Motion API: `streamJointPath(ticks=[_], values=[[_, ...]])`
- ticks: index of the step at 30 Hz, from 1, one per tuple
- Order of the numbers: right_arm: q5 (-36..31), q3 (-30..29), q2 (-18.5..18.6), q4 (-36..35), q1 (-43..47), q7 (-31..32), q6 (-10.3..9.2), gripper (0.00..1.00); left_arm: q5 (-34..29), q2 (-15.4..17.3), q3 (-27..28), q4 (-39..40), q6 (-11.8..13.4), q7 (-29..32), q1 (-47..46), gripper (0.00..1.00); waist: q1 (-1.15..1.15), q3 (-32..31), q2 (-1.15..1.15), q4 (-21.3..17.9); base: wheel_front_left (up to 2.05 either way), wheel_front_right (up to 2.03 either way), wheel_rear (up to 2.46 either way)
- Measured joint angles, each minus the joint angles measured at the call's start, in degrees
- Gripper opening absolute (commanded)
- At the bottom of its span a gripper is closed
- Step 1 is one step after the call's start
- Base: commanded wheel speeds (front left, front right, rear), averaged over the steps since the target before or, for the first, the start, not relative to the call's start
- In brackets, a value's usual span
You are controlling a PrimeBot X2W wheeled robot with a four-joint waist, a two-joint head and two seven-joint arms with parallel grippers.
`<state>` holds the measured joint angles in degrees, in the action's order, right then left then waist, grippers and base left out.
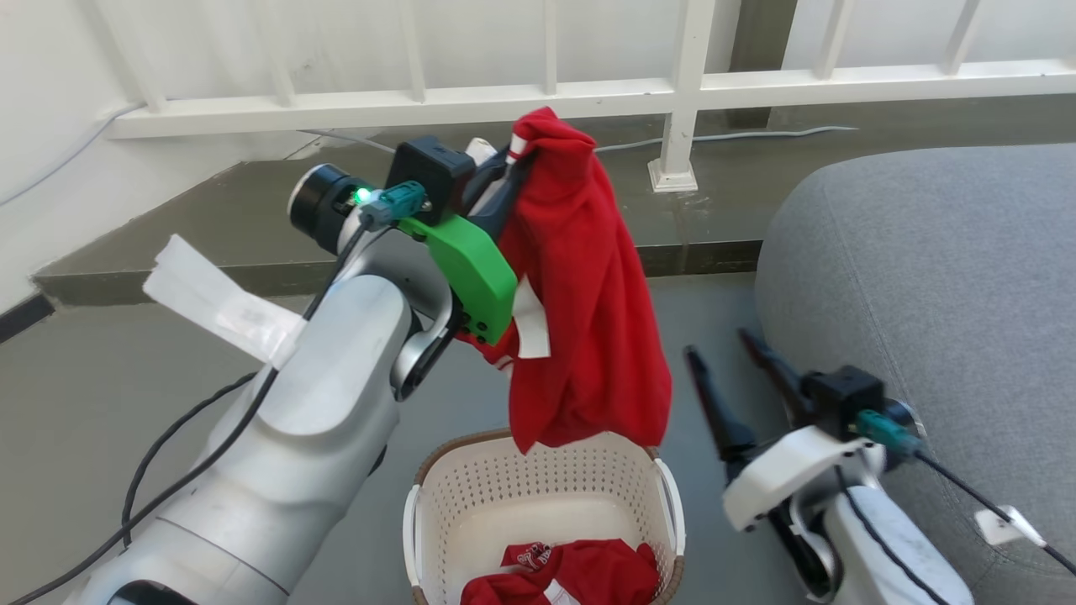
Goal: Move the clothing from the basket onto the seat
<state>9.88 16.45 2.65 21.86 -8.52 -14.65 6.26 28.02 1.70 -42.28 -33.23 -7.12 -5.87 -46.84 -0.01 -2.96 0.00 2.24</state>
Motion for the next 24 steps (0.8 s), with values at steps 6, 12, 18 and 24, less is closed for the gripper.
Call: streamJointPath(ticks=[6, 12, 18, 24], values=[[1.4, 7.7, 0.2, 1.2, -3.0, 0.0, 0.31, 1.0, 2.6, 0.0, -2.7, 3.1, 0.0, 1.3, 0.2, 0.0, 0.0, 0.2, 0.0, 1.3, 0.0, 0.0, 0.0], [2.3, 11.5, 0.4, 3.0, -6.7, 0.0, 0.78, 1.0, 3.5, 0.0, -4.4, 5.3, 0.0, 2.3, 0.2, 0.0, 0.0, 0.4, 0.0, 2.6, 0.0, 0.0, 0.0], [3.7, 13.9, 0.7, 6.1, -9.4, 0.0, 0.8, 1.0, 3.6, 0.0, -4.9, 6.4, 0.0, 2.8, 0.2, 0.0, 0.0, 0.6, 0.0, 3.5, 0.0, 0.0, 0.0], [4.3, 16.1, 0.7, 8.9, -11.8, 0.0, 0.8, 0.47, 4.1, 0.0, -5.5, 7.8, 0.1, 2.9, 0.2, 0.0, 0.0, 0.8, 0.0, 3.8, 0.0, 0.0, 0.0]])
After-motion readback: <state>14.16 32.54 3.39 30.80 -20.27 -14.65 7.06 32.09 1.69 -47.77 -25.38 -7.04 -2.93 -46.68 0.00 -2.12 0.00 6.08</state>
